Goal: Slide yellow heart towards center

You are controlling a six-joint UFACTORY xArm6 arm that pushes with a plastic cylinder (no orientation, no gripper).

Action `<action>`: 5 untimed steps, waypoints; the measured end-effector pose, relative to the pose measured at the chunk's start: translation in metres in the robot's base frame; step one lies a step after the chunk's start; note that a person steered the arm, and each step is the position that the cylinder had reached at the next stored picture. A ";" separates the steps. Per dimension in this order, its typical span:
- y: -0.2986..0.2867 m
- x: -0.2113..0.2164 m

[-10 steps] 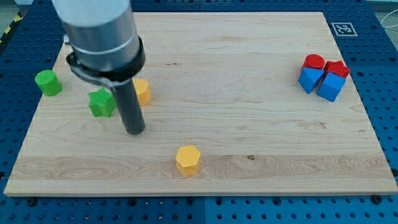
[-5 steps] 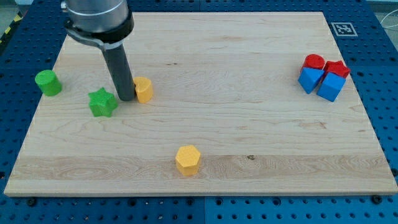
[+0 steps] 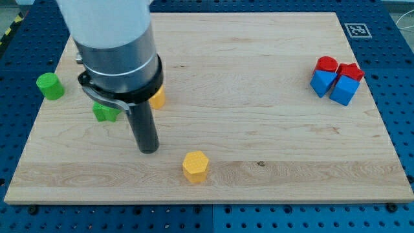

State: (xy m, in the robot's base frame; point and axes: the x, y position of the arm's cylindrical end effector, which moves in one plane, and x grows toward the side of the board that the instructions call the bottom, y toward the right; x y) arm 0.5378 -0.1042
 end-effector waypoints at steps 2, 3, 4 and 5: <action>-0.017 -0.061; -0.020 -0.094; -0.024 -0.119; -0.026 -0.129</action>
State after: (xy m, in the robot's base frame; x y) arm 0.4085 -0.1298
